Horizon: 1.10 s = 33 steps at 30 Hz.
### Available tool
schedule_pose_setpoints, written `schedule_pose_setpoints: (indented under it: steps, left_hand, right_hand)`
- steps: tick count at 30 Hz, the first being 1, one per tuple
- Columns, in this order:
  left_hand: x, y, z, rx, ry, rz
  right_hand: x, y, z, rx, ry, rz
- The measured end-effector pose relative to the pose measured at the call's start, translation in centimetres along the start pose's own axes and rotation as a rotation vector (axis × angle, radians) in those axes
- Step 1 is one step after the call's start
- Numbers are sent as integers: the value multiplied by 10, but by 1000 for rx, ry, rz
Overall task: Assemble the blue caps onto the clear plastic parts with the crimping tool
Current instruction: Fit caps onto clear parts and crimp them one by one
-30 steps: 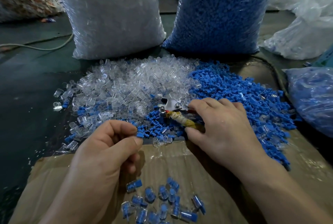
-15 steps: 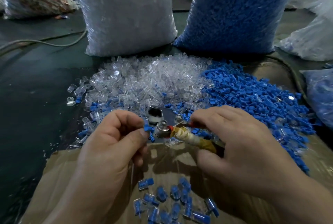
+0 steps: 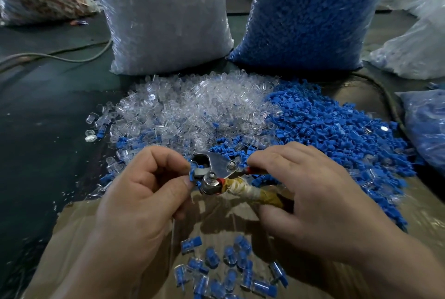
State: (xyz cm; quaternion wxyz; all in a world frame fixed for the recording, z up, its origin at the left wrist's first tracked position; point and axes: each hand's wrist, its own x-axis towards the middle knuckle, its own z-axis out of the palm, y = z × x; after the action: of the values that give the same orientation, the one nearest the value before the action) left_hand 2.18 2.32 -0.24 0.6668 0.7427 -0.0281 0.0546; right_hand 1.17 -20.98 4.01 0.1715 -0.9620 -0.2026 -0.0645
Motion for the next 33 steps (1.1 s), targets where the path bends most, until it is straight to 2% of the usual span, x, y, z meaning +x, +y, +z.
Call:
schedule_pose_setpoints:
  steps: [14, 21, 28, 33]
  left_hand:
    - [0, -4, -2, -32, -58, 1]
    - [-1, -1, -1, 27, -66, 9]
    - [-1, -3, 0, 110, -25, -4]
    - [1, -2, 0, 122, 34, -88]
  right_hand:
    - [7, -3, 0, -46, -85, 10]
    - [8, -5, 2, -48, -110, 31]
    - [9, -1, 6, -44, -109, 63]
    - [14, 11, 10, -181, -86, 154]
